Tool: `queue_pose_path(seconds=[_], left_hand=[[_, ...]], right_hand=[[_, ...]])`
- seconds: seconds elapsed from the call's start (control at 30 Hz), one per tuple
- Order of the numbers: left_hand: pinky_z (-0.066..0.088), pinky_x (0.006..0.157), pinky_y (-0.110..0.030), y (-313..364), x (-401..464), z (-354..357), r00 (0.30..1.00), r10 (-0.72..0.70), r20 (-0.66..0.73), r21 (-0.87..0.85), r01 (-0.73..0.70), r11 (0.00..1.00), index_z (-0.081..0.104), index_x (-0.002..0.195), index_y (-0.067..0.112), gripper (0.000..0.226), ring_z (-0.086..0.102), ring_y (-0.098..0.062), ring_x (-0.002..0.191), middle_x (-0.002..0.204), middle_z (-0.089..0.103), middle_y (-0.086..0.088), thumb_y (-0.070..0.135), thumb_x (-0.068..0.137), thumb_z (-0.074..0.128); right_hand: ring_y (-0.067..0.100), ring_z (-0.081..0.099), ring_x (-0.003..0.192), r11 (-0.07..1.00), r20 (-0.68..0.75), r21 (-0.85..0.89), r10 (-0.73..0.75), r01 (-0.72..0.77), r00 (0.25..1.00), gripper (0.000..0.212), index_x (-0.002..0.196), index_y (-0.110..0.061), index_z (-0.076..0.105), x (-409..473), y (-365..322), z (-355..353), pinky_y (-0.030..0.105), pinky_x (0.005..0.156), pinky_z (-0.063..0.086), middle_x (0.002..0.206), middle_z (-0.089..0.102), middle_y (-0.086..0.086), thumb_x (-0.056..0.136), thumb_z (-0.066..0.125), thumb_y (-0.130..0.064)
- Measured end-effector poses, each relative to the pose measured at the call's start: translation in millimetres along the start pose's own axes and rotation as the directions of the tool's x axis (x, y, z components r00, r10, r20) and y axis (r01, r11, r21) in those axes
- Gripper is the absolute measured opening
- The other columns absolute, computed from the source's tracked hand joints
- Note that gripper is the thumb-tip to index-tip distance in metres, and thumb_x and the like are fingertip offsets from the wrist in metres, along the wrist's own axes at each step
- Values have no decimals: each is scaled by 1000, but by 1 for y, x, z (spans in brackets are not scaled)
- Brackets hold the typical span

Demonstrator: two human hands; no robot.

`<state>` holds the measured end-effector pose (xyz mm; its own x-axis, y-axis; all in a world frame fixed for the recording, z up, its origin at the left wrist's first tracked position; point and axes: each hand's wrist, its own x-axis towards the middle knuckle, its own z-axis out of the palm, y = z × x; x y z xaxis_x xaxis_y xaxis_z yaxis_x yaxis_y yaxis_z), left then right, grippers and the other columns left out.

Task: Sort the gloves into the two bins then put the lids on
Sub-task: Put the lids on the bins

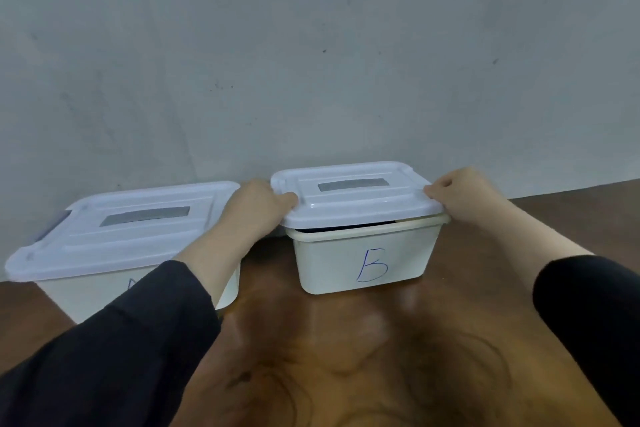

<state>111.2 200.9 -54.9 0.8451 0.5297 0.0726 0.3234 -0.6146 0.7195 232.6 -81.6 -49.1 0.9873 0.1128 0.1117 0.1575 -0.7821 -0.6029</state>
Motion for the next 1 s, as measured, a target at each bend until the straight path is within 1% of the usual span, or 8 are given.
queue_pose_path(seconds=[0.17, 0.27, 0.43, 0.6, 0.7, 0.77, 0.87, 1.0], left_hand=[[32, 51, -29, -3, 3, 19, 995, 78, -60, 286, -57, 957, 61, 82, 6, 28, 49, -23, 63, 62, 49, -2, 33, 90, 58], [35, 54, -30, -6, 6, 29, 989, 118, -86, 281, -89, 955, 57, 75, 13, 29, 55, -22, 69, 73, 59, -4, 36, 92, 58], [48, 69, -28, -9, 1, 37, 999, 5, -33, -93, -8, 996, 64, 109, 22, 20, 59, -13, 81, 98, 63, 3, 35, 97, 53], [52, 96, -53, -6, -13, 45, 955, -227, 188, -590, 295, 752, 42, 144, 36, 54, 61, -21, 110, 130, 59, 11, 38, 94, 62], [51, 96, -55, -5, -11, 52, 956, -281, 84, -670, 263, 694, 6, 157, 39, 99, 58, -25, 116, 140, 43, 12, 32, 86, 75], [51, 98, -53, -5, -10, 53, 956, -289, 59, -693, 247, 678, 5, 158, 34, 106, 57, -24, 119, 146, 42, 8, 29, 83, 80], [48, 104, -43, -7, -9, 57, 960, -277, -38, -685, 177, 707, 19, 157, 17, 96, 57, -21, 119, 147, 49, 0, 22, 83, 79], [52, 94, -37, 3, -16, 60, 956, -285, -78, -648, 169, 743, 49, 139, 12, 56, 64, -18, 101, 106, 64, 9, 18, 88, 73]], right_hand=[[28, 42, 66, 990, -38, -119, -85, 80, 996, 24, 71, -13, 54, 11, 13, 5, 34, 60, 30, 70, 45, 12, 93, 59, -21], [31, 60, 112, 992, 35, -97, -74, 77, 997, 31, 125, -15, 68, 14, 19, 5, 33, 89, 44, 123, 66, 11, 98, 57, -23], [31, 56, 121, 994, -13, 16, -107, 108, 994, 37, 129, -20, 68, 23, 31, 13, 34, 92, 44, 135, 62, 6, 95, 62, -32], [26, 57, 113, 912, 137, 391, 79, -127, 987, 62, 141, -18, 49, 27, 43, 20, 38, 91, 50, 132, 55, 2, 89, 73, -42], [30, 68, 107, 712, 408, 585, 156, -389, 900, 64, 133, -10, 59, 32, 52, 23, 50, 95, 56, 122, 70, 7, 82, 80, -41], [29, 72, 101, 697, 448, 597, 122, -398, 886, 48, 118, -12, 69, 34, 54, 23, 50, 95, 56, 109, 76, 7, 81, 81, -39], [27, 69, 103, 793, 350, 544, 83, -274, 933, 39, 117, -12, 66, 36, 50, 23, 48, 93, 57, 110, 72, 6, 88, 74, -37], [27, 64, 107, 841, 294, 502, 54, -203, 954, 36, 122, -14, 60, 31, 45, 24, 48, 90, 57, 116, 66, 4, 95, 64, -37]])
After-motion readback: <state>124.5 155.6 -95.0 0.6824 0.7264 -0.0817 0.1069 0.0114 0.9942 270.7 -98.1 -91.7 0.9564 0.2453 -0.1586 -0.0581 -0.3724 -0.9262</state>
